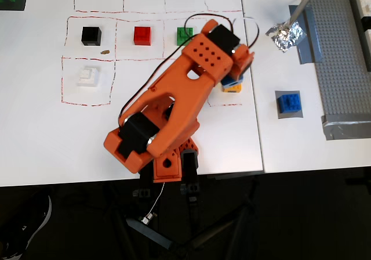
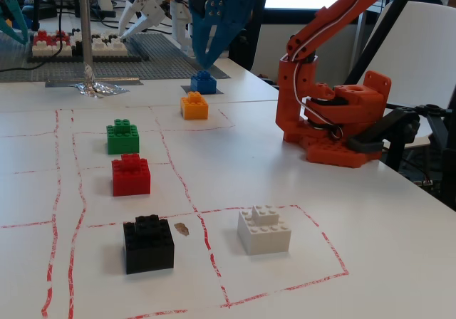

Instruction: Grab the block and put it in the grey marker

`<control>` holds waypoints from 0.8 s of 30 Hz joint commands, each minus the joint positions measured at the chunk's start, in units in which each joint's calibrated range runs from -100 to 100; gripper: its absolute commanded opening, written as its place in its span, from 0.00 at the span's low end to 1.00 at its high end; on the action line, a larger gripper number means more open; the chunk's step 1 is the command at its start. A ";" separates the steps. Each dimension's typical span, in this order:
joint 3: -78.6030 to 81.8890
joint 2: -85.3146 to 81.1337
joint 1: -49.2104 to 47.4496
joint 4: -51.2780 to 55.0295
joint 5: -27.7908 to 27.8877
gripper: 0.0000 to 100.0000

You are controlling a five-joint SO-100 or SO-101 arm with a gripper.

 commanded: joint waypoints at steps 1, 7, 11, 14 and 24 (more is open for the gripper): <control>0.26 -5.29 -11.93 -4.62 -8.01 0.00; 10.32 -13.13 -27.37 -19.72 -19.05 0.00; 17.03 -19.33 -35.84 -26.49 -23.98 0.00; 19.84 -23.47 -42.10 -26.82 -28.47 0.00; 35.71 -31.48 -48.28 -34.33 -36.87 0.00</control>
